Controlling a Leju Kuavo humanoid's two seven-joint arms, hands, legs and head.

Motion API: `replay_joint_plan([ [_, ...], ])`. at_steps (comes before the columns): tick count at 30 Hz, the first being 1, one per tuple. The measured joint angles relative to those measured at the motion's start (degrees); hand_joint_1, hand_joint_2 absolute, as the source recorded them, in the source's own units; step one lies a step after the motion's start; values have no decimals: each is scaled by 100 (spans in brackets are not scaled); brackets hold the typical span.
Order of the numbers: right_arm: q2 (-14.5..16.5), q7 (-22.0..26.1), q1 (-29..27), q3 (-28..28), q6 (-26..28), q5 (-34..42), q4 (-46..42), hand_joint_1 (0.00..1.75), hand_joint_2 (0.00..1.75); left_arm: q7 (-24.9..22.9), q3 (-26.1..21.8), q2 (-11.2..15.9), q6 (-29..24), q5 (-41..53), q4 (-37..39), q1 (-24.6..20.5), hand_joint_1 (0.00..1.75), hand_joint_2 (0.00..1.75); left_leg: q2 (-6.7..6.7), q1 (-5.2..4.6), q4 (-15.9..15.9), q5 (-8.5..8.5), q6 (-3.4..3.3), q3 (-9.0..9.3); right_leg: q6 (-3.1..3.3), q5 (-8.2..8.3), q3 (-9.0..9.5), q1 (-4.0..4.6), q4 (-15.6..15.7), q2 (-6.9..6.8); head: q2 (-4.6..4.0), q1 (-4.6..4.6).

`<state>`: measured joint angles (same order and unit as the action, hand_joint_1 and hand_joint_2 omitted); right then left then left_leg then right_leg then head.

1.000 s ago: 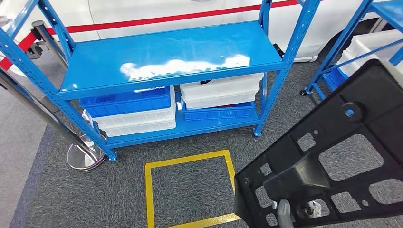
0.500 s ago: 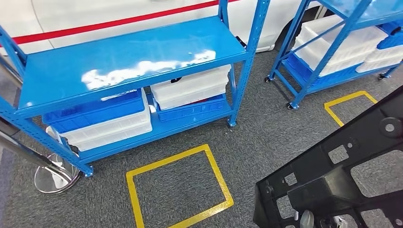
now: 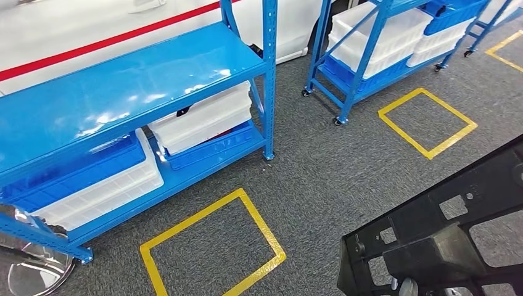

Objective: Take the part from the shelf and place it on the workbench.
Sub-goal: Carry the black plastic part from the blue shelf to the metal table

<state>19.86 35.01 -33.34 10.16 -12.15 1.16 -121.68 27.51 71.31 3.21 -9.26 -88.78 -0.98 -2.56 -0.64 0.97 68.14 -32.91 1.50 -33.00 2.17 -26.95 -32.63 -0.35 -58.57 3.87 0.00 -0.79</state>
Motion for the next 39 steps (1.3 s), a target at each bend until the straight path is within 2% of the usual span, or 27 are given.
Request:
replay_joint_plan([
  [2,2,21,0,20,4,-19,-18,175,175,-4,7,20,17,0,1,3,0,0,-318,35,-679,288,-18,276,-42,-8,-38,5,-57,156,0,1],
  [3,3,34,-4,25,4,-26,-32,175,175,-9,11,27,24,0,2,7,0,0,-441,42,-857,327,-31,335,-77,-1,-74,3,-78,231,0,1],
  [4,4,46,-11,31,4,-36,-53,175,175,-14,15,29,33,0,2,8,0,0,-493,38,-918,309,-53,348,-118,15,-111,1,-88,306,0,1],
  [6,7,63,-43,45,3,-54,-102,175,175,-25,27,28,48,0,2,-11,0,0,-361,30,-957,335,-120,356,-200,46,-167,-16,-94,406,0,4],
  [8,9,77,-72,57,0,-64,-153,175,175,-43,60,27,58,0,2,-34,0,0,-196,38,-1008,378,-203,377,-253,-89,-280,-9,-300,167,0,35],
  [10,10,91,-78,59,-9,-65,-187,175,175,-80,115,27,66,0,2,-19,0,0,-12,22,-1031,391,-251,382,-287,-444,-570,1,-907,-201,0,68],
  [12,10,96,-79,60,-16,-65,-197,175,175,-123,155,25,72,0,2,6,0,0,185,-2,-1025,378,-268,374,-314,-694,-862,-11,-1527,-330,0,75],
  [13,10,97,-83,64,-16,-64,-197,175,175,-143,168,15,72,0,2,6,0,0,276,-7,-1022,368,-269,374,-318,-668,-882,-18,-1600,-352,0,76],
  [14,10,97,-85,73,-16,-64,-197,175,175,-164,183,3,63,0,2,-5,0,0,359,-10,-1020,356,-267,376,-316,-541,-784,-24,-1453,-378,0,76],
  [15,10,96,-85,86,-19,-62,-197,175,175,-185,201,-17,49,0,2,-21,0,0,430,-12,-1018,342,-259,389,-304,-356,-579,-27,-1113,-436,0,77],
  [16,10,93,-82,103,-22,-58,-199,175,175,-200,223,-37,30,0,2,-38,0,0,491,-15,-1017,326,-245,414,-282,-220,-343,-16,-706,-571,0,77],
  [18,10,78,-71,135,-32,-44,-213,175,175,-222,270,-72,-7,0,2,-56,0,0,598,-39,-1010,288,-199,454,-220,-99,-34,32,-154,-788,0,72],
  [19,11,70,-67,146,-36,-37,-222,175,175,-227,288,-86,-18,0,2,-62,0,0,652,-49,-1014,275,-173,474,-192,-115,0,59,-69,-824,-1,69],
  [21,14,56,-69,161,-40,-30,-237,175,175,-232,309,-116,-36,0,2,-80,0,0,751,-58,-1030,254,-116,507,-133,-88,-15,67,-40,-686,-1,67],
  [22,15,50,-70,168,-43,-30,-240,175,175,-234,315,-131,-45,0,2,-93,0,0,708,-51,-1004,215,-86,514,-101,-68,-15,53,-12,-624,-2,64],
  [23,16,42,-63,175,-46,-31,-243,175,175,-235,323,-144,-58,0,2,-103,0,0,594,-43,-892,124,-58,479,-64,-46,-11,35,16,-563,-1,56],
  [25,19,14,-34,183,-58,-33,-244,175,175,-235,345,-159,-92,0,2,-101,0,0,272,-24,-310,-213,-26,226,-14,-19,-10,15,43,-440,-1,36],
  [26,21,-2,-20,186,-63,-34,-244,175,175,-238,357,-165,-105,0,2,-90,0,0,174,-23,84,-385,-18,38,-2,-15,-16,16,40,-368,0,29],
  [27,24,-22,-13,188,-66,-38,-243,175,175,-243,371,-169,-115,0,2,-78,0,0,131,-22,408,-482,-13,-127,3,-14,-18,18,34,-288,0,28],
  [28,25,-39,-13,191,-66,-43,-243,175,175,-249,385,-173,-121,0,2,-72,0,0,113,-22,565,-470,-9,-224,4,-15,-19,19,25,-207,0,27],
  [29,26,-53,-12,193,-66,-50,-243,175,175,-255,399,-178,-126,0,2,-70,0,0,103,-19,500,-339,-10,-225,1,-18,-16,16,12,-125,0,27],
  [30,27,-64,-11,194,-66,-56,-243,175,175,-258,413,-181,-129,0,2,-73,0,0,65,-11,224,-120,-13,-130,-7,-24,-12,12,-6,-43,0,27],
  [32,29,-68,-3,194,-67,-62,-243,175,175,-260,432,-186,-133,0,2,-75,0,0,-199,23,-503,256,-24,136,-43,-45,-30,9,-59,115,0,28],
  [34,31,-74,9,194,-68,-66,-244,175,175,-268,441,-192,-146,0,2,-71,0,0,-399,35,-855,348,-56,254,-109,-40,-83,8,-96,259,0,31],
  [36,32,-89,9,195,-66,-70,-245,175,175,-277,447,-203,-175,0,2,-84,0,0,-311,22,-890,356,-124,264,-189,-6,-129,-6,-91,393,0,33],
  [37,32,-98,2,196,-64,-70,-245,175,175,-279,449,-210,-190,0,2,-98,0,0,-239,21,-915,377,-167,276,-218,-13,-149,-12,-109,371,0,36],
  [39,32,-119,4,197,-57,-70,-251,175,175,-280,451,-221,-207,0,3,-110,0,0,-82,21,-974,421,-254,291,-267,-201,-294,-4,-391,88,0,62],
])
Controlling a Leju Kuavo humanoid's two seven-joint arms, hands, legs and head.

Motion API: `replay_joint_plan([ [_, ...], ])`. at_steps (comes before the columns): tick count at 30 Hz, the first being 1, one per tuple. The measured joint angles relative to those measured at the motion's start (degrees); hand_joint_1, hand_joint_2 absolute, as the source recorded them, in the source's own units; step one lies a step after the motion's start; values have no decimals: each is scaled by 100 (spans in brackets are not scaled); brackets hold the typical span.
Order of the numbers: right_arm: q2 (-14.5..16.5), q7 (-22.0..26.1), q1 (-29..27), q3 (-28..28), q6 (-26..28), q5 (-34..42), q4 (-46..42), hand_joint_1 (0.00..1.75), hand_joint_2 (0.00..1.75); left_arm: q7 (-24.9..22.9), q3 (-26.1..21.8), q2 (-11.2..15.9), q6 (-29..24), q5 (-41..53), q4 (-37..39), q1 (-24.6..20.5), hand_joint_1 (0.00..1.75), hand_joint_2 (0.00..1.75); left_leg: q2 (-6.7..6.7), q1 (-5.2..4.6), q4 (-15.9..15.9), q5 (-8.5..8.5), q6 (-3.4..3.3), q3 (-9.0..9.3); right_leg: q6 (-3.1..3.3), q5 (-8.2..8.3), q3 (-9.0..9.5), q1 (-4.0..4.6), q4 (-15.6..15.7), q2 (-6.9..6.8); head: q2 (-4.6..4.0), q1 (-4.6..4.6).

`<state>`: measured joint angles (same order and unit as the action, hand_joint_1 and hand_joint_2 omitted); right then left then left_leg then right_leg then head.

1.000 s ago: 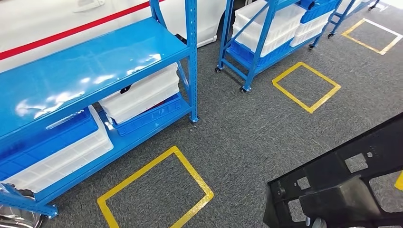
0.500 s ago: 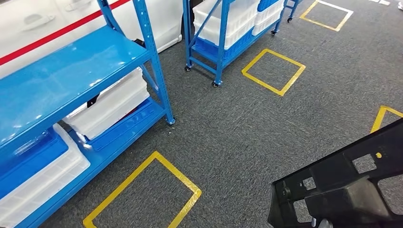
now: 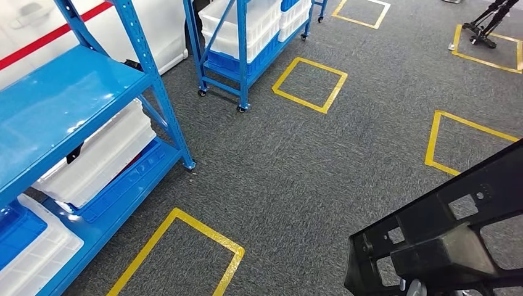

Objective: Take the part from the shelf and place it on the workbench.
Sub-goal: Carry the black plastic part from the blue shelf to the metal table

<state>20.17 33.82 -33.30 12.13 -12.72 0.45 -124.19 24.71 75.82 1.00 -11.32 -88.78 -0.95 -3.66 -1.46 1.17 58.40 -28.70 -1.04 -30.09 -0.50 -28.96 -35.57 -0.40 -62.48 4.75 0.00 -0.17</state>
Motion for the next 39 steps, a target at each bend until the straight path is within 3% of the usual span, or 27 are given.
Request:
replay_joint_plan([
  [2,0,-17,9,0,10,-3,-7,175,175,-2,2,-2,-6,0,1,23,0,0,168,-28,-18,8,-44,-2,-39,-364,-323,-1,-663,-333,0,25],
  [3,0,-24,11,0,17,-4,-6,175,175,-4,3,-2,-7,0,1,35,0,0,257,-42,-17,4,-53,-7,-56,-499,-485,-14,-996,-390,0,27],
  [4,-1,-27,7,0,22,-6,-6,175,175,-5,4,-2,-6,0,1,39,0,0,341,-51,-16,-2,-55,-8,-65,-535,-572,-26,-1184,-417,0,28],
  [5,-1,-29,4,0,28,-8,-6,175,175,-7,4,-3,-6,0,1,36,0,0,421,-57,-15,-10,-54,-5,-67,-468,-557,-34,-1177,-440,0,28],
  [7,-1,-29,3,0,34,-11,-7,175,175,-8,4,-12,-5,0,1,24,0,0,565,-62,-16,-34,-37,28,-36,-125,-207,-27,-574,-565,0,30],
  [8,0,-29,6,0,37,-13,-9,175,175,-8,5,-19,-5,0,1,22,0,0,627,-74,-12,-53,-17,48,-4,6,14,5,-178,-708,0,31],
  [10,0,-29,9,0,39,-16,-17,175,175,-8,6,-32,-6,0,1,22,0,0,734,-94,-9,-87,37,84,63,108,267,67,299,-896,0,26],
  [11,0,-29,7,1,39,-19,-23,175,175,-8,7,-38,-5,0,1,18,0,0,791,-101,-14,-99,64,98,86,91,277,95,352,-902,0,23],
  [13,1,-28,-10,4,38,-31,-33,175,175,-8,10,-48,-4,0,1,-7,0,0,846,-98,-18,-128,115,140,139,122,276,83,400,-759,-1,18],
  [15,2,-28,-8,7,37,-47,-42,175,175,-3,16,-55,-6,0,1,-18,0,0,600,-83,205,-303,159,72,209,164,306,41,471,-633,-1,8],
  [17,6,-26,6,7,31,-57,-48,175,175,2,25,-57,-8,0,1,5,0,0,283,-61,857,-665,182,-217,255,180,318,22,491,-504,0,-12],
  [18,8,-26,11,8,27,-61,-48,175,175,1,28,-59,-9,0,2,22,0,0,224,-55,1228,-822,191,-391,265,179,317,23,488,-426,0,-22],
  [19,9,-25,10,9,23,-62,-48,175,175,1,30,-59,-9,0,2,35,0,0,200,-50,1482,-885,202,-519,267,178,318,23,480,-343,0,-25],
  [20,9,-25,10,10,19,-63,-48,175,175,1,31,-59,-9,0,3,40,0,0,192,-44,1541,-829,212,-563,264,175,321,22,468,-257,0,-24],
  [22,9,-22,11,12,3,-63,-48,175,175,1,34,-58,-9,0,3,35,0,0,132,-14,1030,-423,232,-364,235,153,326,9,418,-83,-1,-25],
  [24,9,-16,17,14,-11,-61,-49,175,175,1,35,-60,-7,-1,3,30,0,0,-118,28,365,-139,243,-88,176,115,300,5,331,68,0,-23],
  [26,9,-9,22,14,-20,-58,-51,175,175,-3,35,-63,2,-1,4,32,0,0,-268,26,136,-126,211,0,109,112,244,-2,281,196,0,-26],
  [28,9,-4,21,14,-22,-56,-52,175,175,-7,35,-65,16,0,5,16,0,0,-159,6,103,-97,127,11,39,138,198,-27,286,288,0,-29],
  [30,9,-2,27,13,-18,-59,-55,175,175,-2,35,-67,28,0,5,1,0,0,-23,7,55,-55,40,22,-12,27,99,-22,121,74,0,-6],
  [32,9,-1,47,7,-16,-62,-58,175,175,3,35,-67,33,0,9,21,0,0,133,-11,30,-44,-9,19,-41,-298,-188,-9,-458,-285,-1,27],
  [34,9,-1,60,0,-13,-63,-59,175,175,3,35,-67,35,0,16,41,0,0,303,-44,30,-55,-27,11,-54,-550,-515,-17,-1105,-420,0,36],
  [35,9,-1,59,-2,-11,-63,-59,175,175,3,35,-67,35,0,18,40,0,0,384,-58,30,-63,-32,12,-49,-537,-570,-19,-1214,-439,0,37],
  [36,9,-1,59,-3,-9,-63,-59,175,175,3,35,-67,36,0,20,35,0,0,457,-68,30,-74,-32,22,-31,-419,-504,-15,-1096,-459,0,36],
  [37,9,-1,59,-3,-9,-63,-59,175,175,3,35,-67,37,0,20,29,0,0,525,-76,30,-88,-30,42,1,-230,-327,1,-778,-513,0,37],
  [39,9,-1,65,-5,-9,-63,-63,175,175,3,35,-73,38,0,20,22,0,0,648,-92,28,-124,-8,91,99,39,87,80,-19,-806,-1,34],
])
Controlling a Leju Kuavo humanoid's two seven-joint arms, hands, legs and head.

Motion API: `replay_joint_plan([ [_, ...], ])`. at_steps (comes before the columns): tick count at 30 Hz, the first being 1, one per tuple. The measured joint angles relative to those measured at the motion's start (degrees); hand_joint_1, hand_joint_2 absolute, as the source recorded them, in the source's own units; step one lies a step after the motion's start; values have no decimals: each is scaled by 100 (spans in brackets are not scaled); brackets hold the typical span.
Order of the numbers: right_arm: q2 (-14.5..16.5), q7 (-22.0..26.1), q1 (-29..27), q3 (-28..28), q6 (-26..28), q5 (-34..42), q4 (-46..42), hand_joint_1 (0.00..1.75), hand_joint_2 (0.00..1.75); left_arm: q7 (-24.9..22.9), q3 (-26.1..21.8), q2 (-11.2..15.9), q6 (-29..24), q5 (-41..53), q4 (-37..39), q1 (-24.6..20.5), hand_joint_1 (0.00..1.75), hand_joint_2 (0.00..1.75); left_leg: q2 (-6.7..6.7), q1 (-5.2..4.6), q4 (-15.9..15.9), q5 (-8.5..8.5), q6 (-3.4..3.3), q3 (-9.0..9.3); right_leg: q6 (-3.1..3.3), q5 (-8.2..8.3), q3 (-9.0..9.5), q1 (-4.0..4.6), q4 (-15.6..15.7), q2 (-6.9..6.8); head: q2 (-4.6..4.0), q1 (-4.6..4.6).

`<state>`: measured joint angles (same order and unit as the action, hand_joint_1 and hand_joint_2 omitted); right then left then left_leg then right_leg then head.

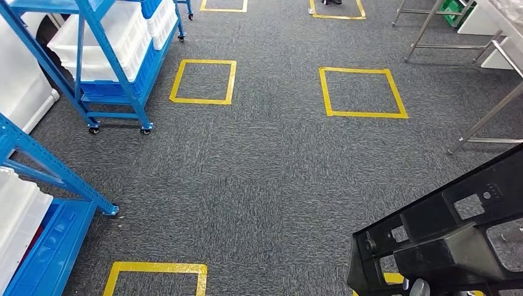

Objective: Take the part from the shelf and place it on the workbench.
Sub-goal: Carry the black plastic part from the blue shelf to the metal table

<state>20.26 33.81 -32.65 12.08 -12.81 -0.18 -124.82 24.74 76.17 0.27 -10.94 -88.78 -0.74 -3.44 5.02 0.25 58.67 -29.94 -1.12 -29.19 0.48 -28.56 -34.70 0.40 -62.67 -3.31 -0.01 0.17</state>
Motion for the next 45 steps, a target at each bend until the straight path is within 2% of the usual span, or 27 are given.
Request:
replay_joint_plan([
  [2,0,4,6,-3,-1,0,-8,175,175,0,0,-9,1,0,0,-4,0,0,109,-9,-5,-26,45,31,75,43,164,81,337,-176,1,4],
  [4,1,6,-2,-5,-2,-1,-12,175,175,0,0,-16,2,0,0,-18,0,0,228,-15,-31,-43,99,74,111,59,163,95,377,-47,1,10],
  [5,2,7,-9,-6,-3,-2,-15,175,175,0,0,-18,2,0,0,-27,0,0,203,-12,-17,-76,125,97,128,81,186,77,423,22,1,11],
  [7,7,11,-3,-15,-7,-9,-20,175,175,2,1,-21,3,0,0,-36,0,0,-70,1,283,-283,177,-2,170,128,243,23,514,162,1,1],
  [9,14,12,8,-33,-11,-19,-19,175,175,2,1,-19,3,0,0,-12,0,0,-385,26,1003,-621,214,-354,197,140,259,1,531,308,1,-16],
  [11,19,9,7,-44,-11,-24,-17,175,175,-1,0,-16,3,0,0,17,0,0,-459,40,1517,-721,246,-652,204,133,263,-4,516,484,1,-23],
  [12,20,9,6,-45,-13,-26,-16,175,175,-2,0,-16,3,0,0,21,0,0,-466,47,1473,-594,258,-670,198,128,268,-9,501,576,1,-22],
  [13,20,9,7,-45,-15,-35,-16,175,175,-2,0,-15,3,0,0,19,0,0,-493,58,1214,-373,268,-587,184,117,273,-18,478,665,1,-23],
  [15,20,3,11,-51,-33,-86,-15,175,175,-2,2,-15,3,0,0,13,0,0,-708,87,475,9,278,-308,130,76,257,-31,399,824,0,-25],
  [17,21,-9,15,-68,-59,-177,-15,175,175,-6,7,-14,3,0,0,13,0,0,-900,98,107,89,243,-171,63,57,198,-45,338,964,0,-28],
  [19,23,-17,7,-87,-69,-252,-16,175,175,-3,19,-15,2,0,0,2,0,0,-846,84,70,80,163,-159,-5,81,148,-60,342,1082,1,-31],
  [20,23,-16,-1,-94,-64,-276,-16,175,175,4,32,-17,2,0,1,-9,0,0,-782,83,41,100,120,-148,-35,75,133,-62,329,1036,1,-33],
  [22,23,-15,2,-109,-49,-306,-18,175,175,17,61,-22,2,0,2,-16,0,0,-644,95,-23,140,41,-124,-95,-94,9,-53,81,736,1,6],
  [24,22,-14,12,-137,-35,-317,-15,175,175,22,83,-22,1,0,2,8,0,0,-493,84,-45,143,5,-119,-147,-444,-315,-65,-572,433,1,41],
  [26,22,-17,12,-156,-31,-327,-9,175,175,22,93,-21,1,0,3,21,0,0,-336,77,-43,126,0,-116,-181,-620,-612,-92,-1138,374,1,43],
  [27,22,-19,10,-162,-33,-340,-6,175,175,22,97,-21,1,0,4,17,0,0,-261,76,-43,113,6,-105,-187,-549,-625,-101,-1151,361,1,43],
  [29,22,-24,3,-186,-41,-380,-4,175,175,22,102,-22,3,0,4,7,0,0,-127,76,-45,76,27,-55,-159,-172,-318,-98,-562,251,1,44],
  [30,22,-25,4,-201,-45,-400,-4,175,175,22,104,-25,5,0,4,5,0,0,-67,69,-44,52,48,-24,-126,-19,-106,-71,-162,110,1,43],
  [32,23,-18,2,-226,-49,-421,-5,175,175,21,105,-29,14,0,4,4,0,0,35,52,-44,7,103,21,-49,102,143,-3,323,-89,1,42],
  [33,23,-14,-3,-233,-50,-422,-5,175,175,20,105,-32,17,0,4,2,0,0,91,44,-52,-11,132,41,-21,76,157,25,374,-99,1,42],
  [35,24,-8,-29,-239,-56,-422,-6,175,175,20,105,-39,23,0,4,-16,0,0,191,40,-77,-47,188,108,35,90,171,13,421,45,1,42],
  [37,25,-6,-42,-242,-64,-422,-7,175,175,21,106,-45,31,0,4,-32,0,0,-14,51,109,-200,239,76,100,123,228,-35,501,175,1,29],
  [39,26,-5,-40,-252,-67,-422,-6,175,175,20,107,-44,37,0,4,-21,0,0,-356,67,774,-540,270,-234,147,136,261,-56,532,304,0,5],
  [41,26,-7,-41,-262,-72,-425,-4,175,175,16,107,-43,38,0,4,7,0,0,-457,69,1471,-756,291,-621,166,128,267,-50,523,463,1,-7],
  [42,26,-6,-43,-263,-74,-428,-4,175,175,14,107,-42,39,-1,4,15,0,0,-465,71,1571,-701,298,-712,166,121,274,-49,515,546,1,-5],
  [43,26,-6,-43,-266,-75,-434,-4,175,175,14,107,-40,41,-1,4,17,0,0,-475,74,1438,-527,300,-699,159,110,284,-51,502,633,1,-6],
  [45,26,-4,-44,-287,-64,-455,-4,175,175,16,107,-30,55,-1,4,18,0,0,-620,97,739,-72,296,-453,124,71,296,-64,452,790,1,-7],
])
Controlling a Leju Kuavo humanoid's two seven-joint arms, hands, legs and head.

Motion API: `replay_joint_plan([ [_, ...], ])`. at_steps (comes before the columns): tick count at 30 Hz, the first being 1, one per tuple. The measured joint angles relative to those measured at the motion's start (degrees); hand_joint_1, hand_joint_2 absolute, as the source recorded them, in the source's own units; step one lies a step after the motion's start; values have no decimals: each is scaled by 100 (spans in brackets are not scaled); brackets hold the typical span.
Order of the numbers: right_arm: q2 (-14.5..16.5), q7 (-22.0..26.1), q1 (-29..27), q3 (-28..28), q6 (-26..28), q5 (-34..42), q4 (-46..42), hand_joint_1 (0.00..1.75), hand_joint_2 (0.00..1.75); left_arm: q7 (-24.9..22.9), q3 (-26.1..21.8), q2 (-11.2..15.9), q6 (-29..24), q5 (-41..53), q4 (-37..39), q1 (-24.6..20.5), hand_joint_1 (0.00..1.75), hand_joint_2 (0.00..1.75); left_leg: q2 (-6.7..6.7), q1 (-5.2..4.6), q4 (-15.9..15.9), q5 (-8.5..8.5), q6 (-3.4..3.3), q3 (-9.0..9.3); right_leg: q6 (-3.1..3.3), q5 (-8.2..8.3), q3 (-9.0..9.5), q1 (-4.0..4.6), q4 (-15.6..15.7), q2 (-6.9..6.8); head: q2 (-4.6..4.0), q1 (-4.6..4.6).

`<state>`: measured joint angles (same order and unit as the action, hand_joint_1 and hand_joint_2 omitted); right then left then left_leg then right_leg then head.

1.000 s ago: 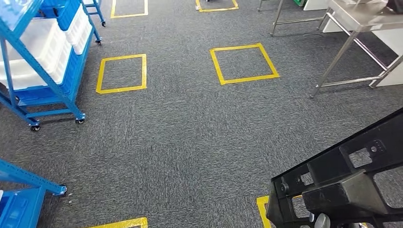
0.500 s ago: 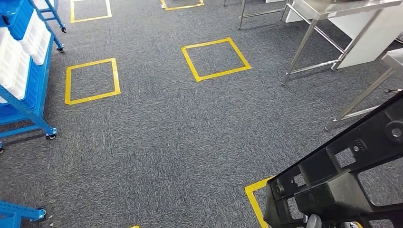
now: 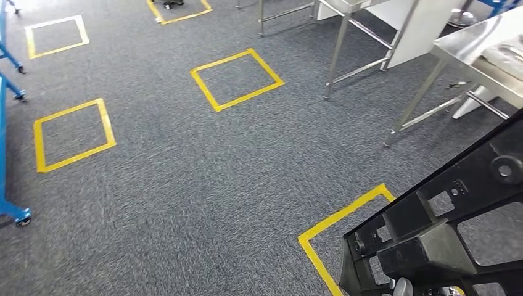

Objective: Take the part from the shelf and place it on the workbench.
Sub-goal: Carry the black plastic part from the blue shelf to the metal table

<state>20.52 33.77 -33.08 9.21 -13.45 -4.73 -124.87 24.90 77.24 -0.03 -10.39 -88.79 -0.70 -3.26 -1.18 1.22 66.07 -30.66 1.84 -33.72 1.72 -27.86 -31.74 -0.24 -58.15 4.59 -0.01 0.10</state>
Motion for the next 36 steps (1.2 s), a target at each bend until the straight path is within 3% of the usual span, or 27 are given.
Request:
replay_joint_plan([
  [1,0,2,2,-21,19,-18,-1,175,175,3,0,7,10,0,0,2,0,0,-120,13,-345,140,-9,125,-27,-25,-13,0,-45,77,0,-1],
  [3,0,4,-1,-73,79,-65,-2,175,175,9,0,21,32,-1,0,10,0,0,-284,18,-639,182,-55,234,-92,-43,-67,-3,-98,203,0,-3],
  [5,0,4,-12,-131,157,-126,-2,175,175,20,-1,34,60,-1,1,0,0,0,-196,9,-671,190,-133,247,-163,-25,-110,-16,-95,317,0,-4],
  [6,0,5,-19,-159,189,-159,-2,175,175,30,-2,41,80,0,1,-8,0,0,-129,12,-695,206,-173,261,-193,-41,-129,-15,-116,279,0,-3],
  [7,0,9,-18,-188,216,-194,-2,175,175,42,-3,51,105,1,2,-11,0,0,-61,20,-725,224,-215,270,-222,-110,-181,-12,-217,157,0,20],
  [10,0,33,4,-288,260,-307,10,175,175,73,-10,92,174,0,2,31,0,0,166,5,-763,229,-282,279,-295,-588,-638,-19,-1126,-342,1,87],
  [11,0,41,11,-321,268,-347,23,175,175,80,-14,107,194,0,2,46,0,0,246,-4,-762,221,-284,279,-310,-695,-803,-31,-1436,-400,1,90],
  [12,0,46,21,-353,275,-390,42,175,175,89,-17,124,215,0,2,55,0,0,322,-9,-761,210,-283,285,-317,-696,-883,-40,-1582,-424,1,91],
  [13,0,49,40,-385,289,-439,65,175,175,98,-20,143,234,-1,2,56,0,0,394,-12,-760,198,-279,298,-314,-595,-859,-46,-1528,-442,1,91],
  [14,0,48,68,-421,310,-502,91,175,175,106,-23,159,256,-1,2,53,0,0,460,-14,-760,184,-271,320,-298,-410,-719,-44,-1263,-479,0,92],
  [16,0,48,140,-511,370,-650,141,175,175,119,-33,183,296,-1,2,47,0,0,578,-26,-761,149,-237,375,-222,-82,-311,7,-501,-723,0,91],
  [18,0,55,205,-612,420,-772,187,175,175,127,-49,207,328,-1,2,41,0,0,688,-41,-764,116,-183,414,-145,2,-110,77,-88,-899,0,90],
  [20,0,63,237,-696,448,-832,228,175,175,133,-60,225,347,0,2,18,0,0,806,-53,-793,99,-127,459,-99,-7,-116,102,-41,-805,1,90],
  [21,1,66,241,-728,457,-849,245,175,175,135,-62,231,354,0,2,2,0,0,789,-49,-788,77,-98,483,-75,13,-98,84,-5,-741,0,89],
  [23,2,68,279,-773,466,-872,270,175,175,140,-63,242,362,1,2,-15,0,0,551,-42,-534,-114,-56,407,-14,59,-48,34,78,-614,-1,75],
  [25,5,67,327,-805,463,-876,290,175,175,142,-63,254,366,1,2,5,0,0,255,-28,151,-475,-41,86,28,71,-30,9,99,-475,0,49],
  [27,7,45,340,-811,453,-859,297,175,175,139,-62,258,366,1,2,24,0,0,172,-25,728,-646,-30,-225,37,64,-27,10,88,-312,1,35],
  [28,7,25,339,-806,442,-838,297,175,175,141,-62,257,365,1,2,24,0,0,162,-23,738,-557,-26,-263,30,58,-21,10,77,-224,1,35],
  [29,7,0,338,-800,427,-814,295,175,175,144,-61,257,361,1,2,19,0,0,145,-17,533,-364,-25,-199,17,47,-13,7,61,-138,1,35],
  [31,7,-37,330,-779,390,-767,285,175,175,149,-58,255,341,1,2,11,0,0,-51,9,-193,51,-27,78,-31,3,-13,6,-7,25,0,35],
  [32,7,-45,323,-768,373,-751,277,175,175,151,-57,251,325,1,2,11,0,0,-175,24,-466,148,-38,187,-58,-18,-34,6,-51,99,0,37],
  [34,7,-50,284,-753,348,-720,263,175,175,147,-52,234,297,1,2,11,0,0,-306,21,-650,139,-79,261,-124,-28,-93,0,-98,227,0,36],
  [36,7,-58,231,-739,322,-679,240,175,175,142,-42,203,269,1,3,-11,0,0,-193,18,-684,155,-152,276,-191,-18,-133,-16,-101,280,-1,32],
])
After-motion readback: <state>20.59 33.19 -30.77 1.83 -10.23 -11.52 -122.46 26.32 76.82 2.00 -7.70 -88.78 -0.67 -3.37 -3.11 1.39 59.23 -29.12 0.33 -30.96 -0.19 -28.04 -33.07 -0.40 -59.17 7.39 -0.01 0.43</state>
